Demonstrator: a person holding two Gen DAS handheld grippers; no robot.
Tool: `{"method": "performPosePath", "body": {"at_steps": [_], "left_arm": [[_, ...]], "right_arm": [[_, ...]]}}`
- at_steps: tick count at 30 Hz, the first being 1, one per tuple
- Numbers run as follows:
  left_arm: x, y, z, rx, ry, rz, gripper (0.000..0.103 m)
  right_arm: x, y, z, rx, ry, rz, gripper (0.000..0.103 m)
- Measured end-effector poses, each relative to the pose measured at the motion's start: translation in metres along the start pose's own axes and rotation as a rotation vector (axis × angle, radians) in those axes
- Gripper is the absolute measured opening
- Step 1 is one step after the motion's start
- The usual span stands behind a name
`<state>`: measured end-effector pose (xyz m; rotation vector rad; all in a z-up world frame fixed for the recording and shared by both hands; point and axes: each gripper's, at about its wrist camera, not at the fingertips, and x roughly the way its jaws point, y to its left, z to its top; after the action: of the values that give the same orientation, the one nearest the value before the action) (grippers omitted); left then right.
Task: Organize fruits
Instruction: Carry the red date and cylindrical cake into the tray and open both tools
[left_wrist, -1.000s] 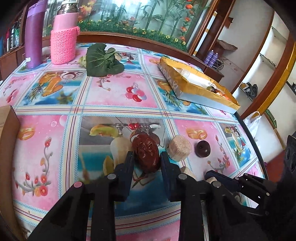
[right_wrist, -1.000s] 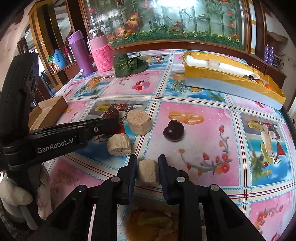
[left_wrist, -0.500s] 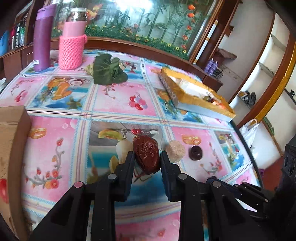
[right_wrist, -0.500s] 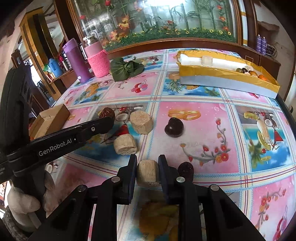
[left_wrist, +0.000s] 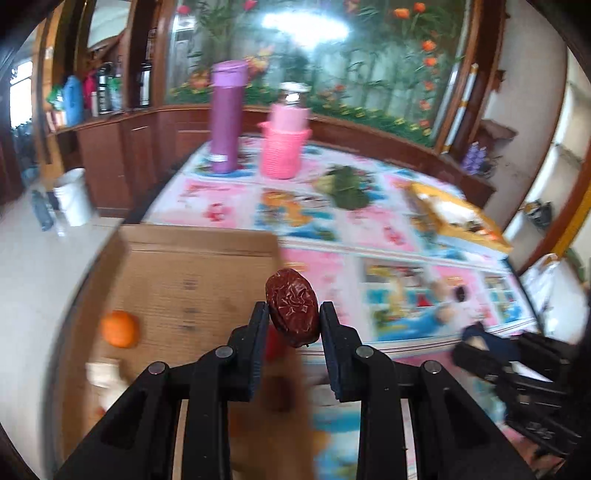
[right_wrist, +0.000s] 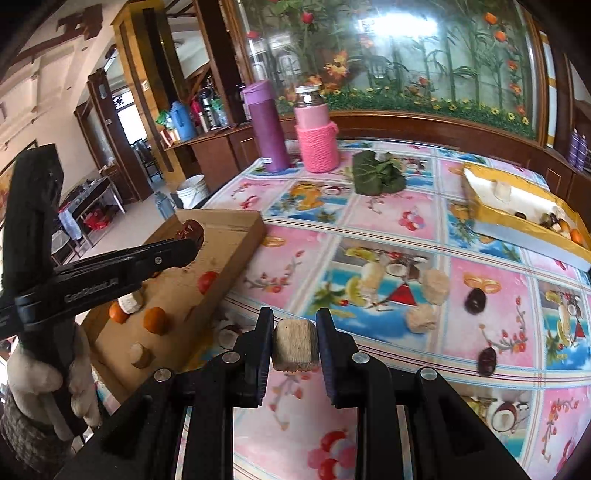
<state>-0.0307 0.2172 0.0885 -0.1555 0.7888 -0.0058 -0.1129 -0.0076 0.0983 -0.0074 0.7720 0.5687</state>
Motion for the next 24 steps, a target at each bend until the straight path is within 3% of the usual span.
{"method": "performPosePath", "body": {"at_steps": [3, 10, 17, 24], "left_arm": [[0.014, 0.037, 0.008, -0.009, 0.043, 0.095, 0.027], [0.048, 0.095, 0.018, -0.118, 0.122, 0.165, 0.027], [0.066, 0.115, 0.013, -0.181, 0.162, 0.152, 0.027], [0.047, 0.127, 0.015, -0.249, 0.108, 0.098, 0.031]], "right_arm": [[0.016, 0.031, 0.013, -0.039, 0.012, 0.05, 0.026], [0.082, 0.077, 0.042, -0.045, 0.099, 0.149, 0.026], [0.14, 0.1, 0.053, -0.065, 0.177, 0.156, 0.026], [0.167, 0.114, 0.054, -0.112, 0.22, 0.116, 0.026]]}}
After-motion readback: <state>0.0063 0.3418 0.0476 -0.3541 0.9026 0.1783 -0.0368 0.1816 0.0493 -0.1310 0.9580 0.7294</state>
